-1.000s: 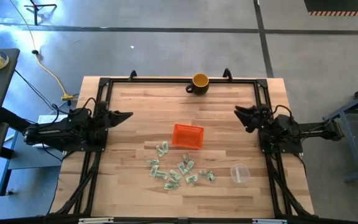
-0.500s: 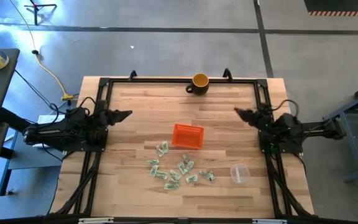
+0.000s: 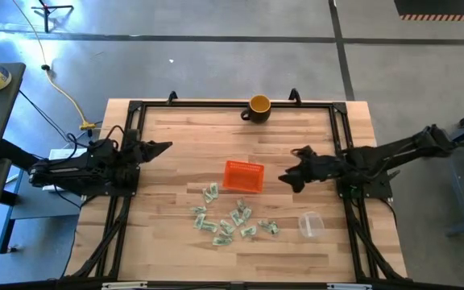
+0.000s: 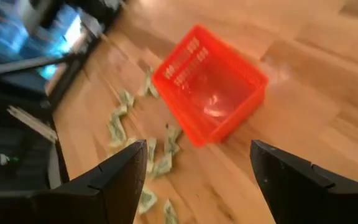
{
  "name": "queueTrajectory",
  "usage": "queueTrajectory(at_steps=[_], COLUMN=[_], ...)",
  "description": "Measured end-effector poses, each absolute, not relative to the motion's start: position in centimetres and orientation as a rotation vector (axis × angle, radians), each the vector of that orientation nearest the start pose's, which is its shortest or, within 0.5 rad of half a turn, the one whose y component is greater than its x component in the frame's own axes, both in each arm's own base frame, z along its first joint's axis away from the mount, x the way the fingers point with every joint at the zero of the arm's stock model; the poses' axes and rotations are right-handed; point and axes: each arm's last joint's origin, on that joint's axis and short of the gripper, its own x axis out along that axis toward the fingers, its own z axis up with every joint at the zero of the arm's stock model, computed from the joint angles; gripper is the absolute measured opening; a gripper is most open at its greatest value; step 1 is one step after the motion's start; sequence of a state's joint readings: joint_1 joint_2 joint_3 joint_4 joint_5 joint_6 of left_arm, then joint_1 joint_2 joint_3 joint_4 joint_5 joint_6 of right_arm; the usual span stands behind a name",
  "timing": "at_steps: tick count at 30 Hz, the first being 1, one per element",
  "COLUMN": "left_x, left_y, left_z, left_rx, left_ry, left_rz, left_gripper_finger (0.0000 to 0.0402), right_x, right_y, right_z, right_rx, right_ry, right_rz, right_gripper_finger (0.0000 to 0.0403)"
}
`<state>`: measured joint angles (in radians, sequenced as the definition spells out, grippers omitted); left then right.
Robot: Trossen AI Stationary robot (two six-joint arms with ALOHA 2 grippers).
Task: Pick and place items into bin
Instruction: Put the light green stevia packet into the orange bin
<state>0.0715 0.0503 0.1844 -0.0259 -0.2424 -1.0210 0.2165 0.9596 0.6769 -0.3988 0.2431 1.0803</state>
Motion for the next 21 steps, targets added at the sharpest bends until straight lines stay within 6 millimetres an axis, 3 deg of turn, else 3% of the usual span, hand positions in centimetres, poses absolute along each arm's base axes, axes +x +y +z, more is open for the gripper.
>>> queueTrajectory(at_steps=[6, 10, 12, 16, 21], left_x=[8.6, 8.6, 8.7, 8.9, 9.4], left_y=[1.3, 1.2, 1.1, 0.9, 0.7], left_z=[21.4, 21.3, 21.4, 21.7, 21.2], left_rx=[-1.021, -1.063, -1.004, -0.94, -0.9], left_ry=[-0.204, -0.191, -0.171, -0.146, -0.045], left_rz=[0.262, 0.234, 0.207, 0.11, 0.061], left_gripper_finger=[0.0333, 0.0333, 0.0332, 0.0315, 0.0277], right_x=[21.0, 21.3, 21.7, 23.3, 25.0], right_y=[4.0, 4.3, 4.8, 6.7, 10.7], right_z=[25.7, 25.5, 25.2, 23.6, 21.2], right_rx=[0.858, 0.818, 0.783, 0.699, 0.506], right_ry=[0.687, 0.783, 0.843, 1.004, 1.175], right_rz=[-0.4, -0.441, -0.438, -0.378, -0.355], right_gripper_finger=[0.0275, 0.0275, 0.0275, 0.0275, 0.0275])
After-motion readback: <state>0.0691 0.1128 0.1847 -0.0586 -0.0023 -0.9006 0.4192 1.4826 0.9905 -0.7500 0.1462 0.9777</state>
